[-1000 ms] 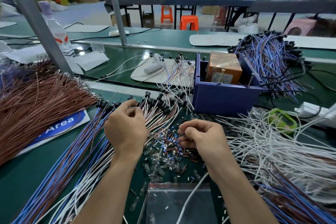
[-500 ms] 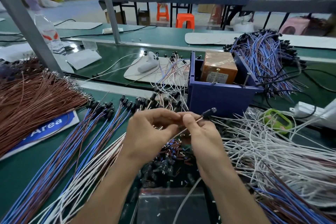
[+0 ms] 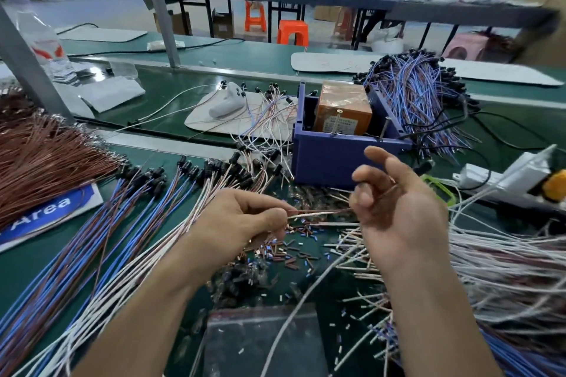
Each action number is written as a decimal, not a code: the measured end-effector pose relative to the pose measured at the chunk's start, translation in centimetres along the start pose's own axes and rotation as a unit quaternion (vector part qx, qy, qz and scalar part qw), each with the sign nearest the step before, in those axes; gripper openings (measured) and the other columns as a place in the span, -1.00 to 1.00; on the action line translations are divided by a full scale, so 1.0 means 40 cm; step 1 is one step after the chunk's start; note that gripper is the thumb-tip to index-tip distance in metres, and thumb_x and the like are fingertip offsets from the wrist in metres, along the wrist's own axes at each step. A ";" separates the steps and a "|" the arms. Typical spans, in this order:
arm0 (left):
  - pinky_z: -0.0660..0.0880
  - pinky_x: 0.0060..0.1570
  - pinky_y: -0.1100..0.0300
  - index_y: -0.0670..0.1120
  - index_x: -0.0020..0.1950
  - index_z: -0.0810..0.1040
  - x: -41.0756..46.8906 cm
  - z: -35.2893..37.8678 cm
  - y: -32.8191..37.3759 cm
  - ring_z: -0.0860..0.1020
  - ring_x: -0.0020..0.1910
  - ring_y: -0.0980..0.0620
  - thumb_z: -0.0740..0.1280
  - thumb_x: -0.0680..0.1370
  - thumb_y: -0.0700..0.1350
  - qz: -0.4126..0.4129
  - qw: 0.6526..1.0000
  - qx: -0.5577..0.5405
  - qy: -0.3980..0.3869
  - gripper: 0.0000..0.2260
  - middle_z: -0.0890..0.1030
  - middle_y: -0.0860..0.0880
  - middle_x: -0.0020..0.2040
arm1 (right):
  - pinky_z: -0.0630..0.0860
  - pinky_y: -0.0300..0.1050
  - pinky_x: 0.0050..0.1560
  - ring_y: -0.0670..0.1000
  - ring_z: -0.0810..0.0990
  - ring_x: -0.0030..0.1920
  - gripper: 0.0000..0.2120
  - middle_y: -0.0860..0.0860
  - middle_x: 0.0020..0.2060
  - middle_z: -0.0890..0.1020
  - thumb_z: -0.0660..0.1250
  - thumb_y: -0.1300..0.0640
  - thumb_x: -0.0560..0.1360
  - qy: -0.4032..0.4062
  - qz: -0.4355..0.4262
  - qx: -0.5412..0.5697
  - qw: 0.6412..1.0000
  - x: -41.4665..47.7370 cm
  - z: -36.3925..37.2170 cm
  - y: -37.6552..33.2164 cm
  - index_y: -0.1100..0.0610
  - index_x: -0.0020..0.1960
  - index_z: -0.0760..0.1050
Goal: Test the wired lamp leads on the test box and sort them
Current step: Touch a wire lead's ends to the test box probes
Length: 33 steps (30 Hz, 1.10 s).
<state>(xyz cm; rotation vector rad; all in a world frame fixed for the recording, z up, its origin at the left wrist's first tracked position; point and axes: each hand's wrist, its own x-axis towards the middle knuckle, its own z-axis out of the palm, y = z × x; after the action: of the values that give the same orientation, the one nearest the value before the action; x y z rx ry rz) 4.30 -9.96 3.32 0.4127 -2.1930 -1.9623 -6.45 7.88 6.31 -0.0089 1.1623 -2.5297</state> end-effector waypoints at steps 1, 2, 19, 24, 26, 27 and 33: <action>0.38 -0.47 0.35 0.00 -0.09 0.79 -0.002 0.005 0.000 0.45 -0.47 0.12 0.47 0.54 -0.24 0.002 1.000 0.012 0.018 -0.84 0.69 -0.08 -0.34 | 0.31 -0.17 -0.50 0.02 0.40 -0.51 -0.73 0.16 -0.33 0.63 0.20 0.18 0.66 -0.014 0.000 -0.044 0.999 -0.001 -0.007 -0.007 0.21 -0.01 0.66; 0.39 -0.46 0.37 0.04 -0.12 0.79 -0.002 0.012 -0.001 0.48 -0.47 0.14 0.51 0.52 -0.21 0.013 0.998 0.045 0.048 -0.86 0.70 -0.04 -0.34 | 0.28 -0.18 -0.50 0.00 0.37 -0.52 -0.73 0.17 -0.33 0.63 0.20 0.20 0.66 -0.026 -0.005 -0.111 0.994 0.000 -0.008 -0.008 0.20 -0.02 0.67; 0.57 -0.34 0.21 0.14 -0.12 0.78 -0.014 0.069 -0.005 0.67 -0.35 0.04 0.59 0.44 -0.20 0.132 0.983 0.098 0.076 -0.79 0.73 0.00 -0.30 | 0.38 -0.22 -0.34 -0.10 0.46 -0.40 -0.82 -0.04 -0.47 0.56 0.44 -0.02 0.36 -0.164 -0.048 -0.569 0.804 -0.049 -0.091 -0.007 0.09 -0.26 0.69; 0.62 -0.24 0.09 0.12 -0.06 0.77 -0.016 0.038 -0.012 0.67 -0.33 -0.03 0.50 0.54 -0.08 0.069 0.986 0.078 0.127 -0.90 0.75 -0.04 -0.23 | 0.33 -0.19 -0.39 -0.07 0.41 -0.45 -0.84 0.00 -0.49 0.55 0.48 0.16 0.47 -0.089 -0.063 -0.508 0.854 -0.040 -0.120 -0.053 0.10 -0.30 0.68; 0.58 -0.18 0.13 0.11 0.12 0.72 -0.021 0.021 -0.015 0.63 -0.33 0.02 0.42 0.55 0.05 0.019 0.998 0.045 0.043 -0.82 0.76 -0.06 -0.12 | 0.34 -0.16 -0.29 -0.09 0.46 -0.42 -0.83 0.04 -0.46 0.57 0.46 0.21 0.50 -0.060 -0.072 -0.469 0.878 -0.035 -0.131 -0.074 0.11 -0.27 0.70; 0.58 -0.18 0.19 0.10 0.21 0.68 -0.025 0.020 -0.016 0.61 -0.32 0.05 0.41 0.56 0.06 0.003 0.999 0.049 -0.006 -0.76 0.76 -0.08 -0.10 | 0.33 -0.17 -0.27 -0.12 0.46 -0.43 -0.83 0.04 -0.45 0.57 0.45 0.22 0.50 -0.046 -0.078 -0.454 0.886 -0.035 -0.133 -0.078 0.14 -0.26 0.70; 0.65 -0.20 0.28 -0.07 -0.01 0.77 -0.017 -0.029 -0.011 0.66 -0.30 0.05 0.46 0.39 -0.18 -0.028 0.993 -0.086 0.080 -0.79 0.75 -0.17 -0.13 | 0.29 -0.27 -0.44 -0.11 0.37 -0.47 -0.83 0.09 -0.44 0.55 0.44 0.27 0.49 0.023 -0.085 -0.407 0.909 -0.029 -0.144 -0.089 0.20 -0.27 0.70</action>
<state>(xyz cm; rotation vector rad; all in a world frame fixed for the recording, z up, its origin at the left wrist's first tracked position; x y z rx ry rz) 5.36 -10.90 3.07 0.5889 -1.9169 -2.0488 -7.35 14.60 5.29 -0.2697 2.2239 -1.9826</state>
